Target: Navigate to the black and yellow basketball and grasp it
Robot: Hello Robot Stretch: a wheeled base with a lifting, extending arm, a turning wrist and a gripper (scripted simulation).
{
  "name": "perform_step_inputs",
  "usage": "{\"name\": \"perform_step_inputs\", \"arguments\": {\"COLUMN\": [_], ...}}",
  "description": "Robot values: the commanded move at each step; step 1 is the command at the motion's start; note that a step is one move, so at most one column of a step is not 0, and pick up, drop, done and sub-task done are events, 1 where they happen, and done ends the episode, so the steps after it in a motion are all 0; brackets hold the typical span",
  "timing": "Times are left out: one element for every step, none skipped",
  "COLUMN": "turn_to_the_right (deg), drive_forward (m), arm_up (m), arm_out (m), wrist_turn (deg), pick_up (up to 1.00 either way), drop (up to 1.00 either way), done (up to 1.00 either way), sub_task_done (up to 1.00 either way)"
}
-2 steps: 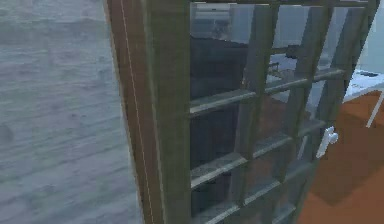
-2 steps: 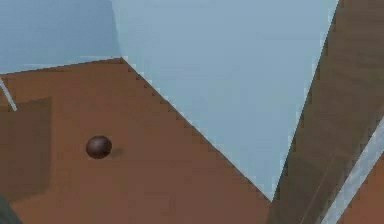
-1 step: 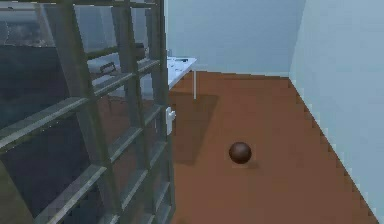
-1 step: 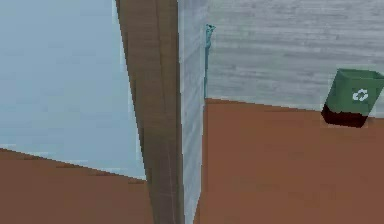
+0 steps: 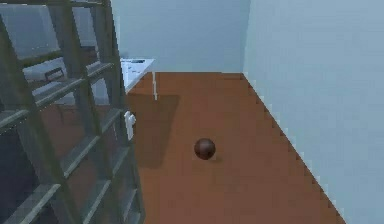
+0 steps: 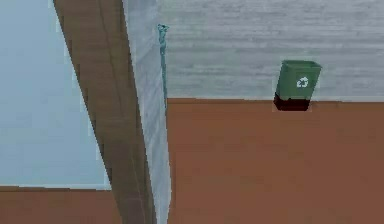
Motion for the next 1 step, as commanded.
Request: {"name": "perform_step_inputs", "arguments": {"turn_to_the_right": [0.0], "drive_forward": [1.0], "arm_up": [0.0], "arm_out": [0.0], "wrist_turn": [0.0], "pick_up": [0.0], "drop": [0.0], "done": [0.0], "sub_task_done": [0.0]}}
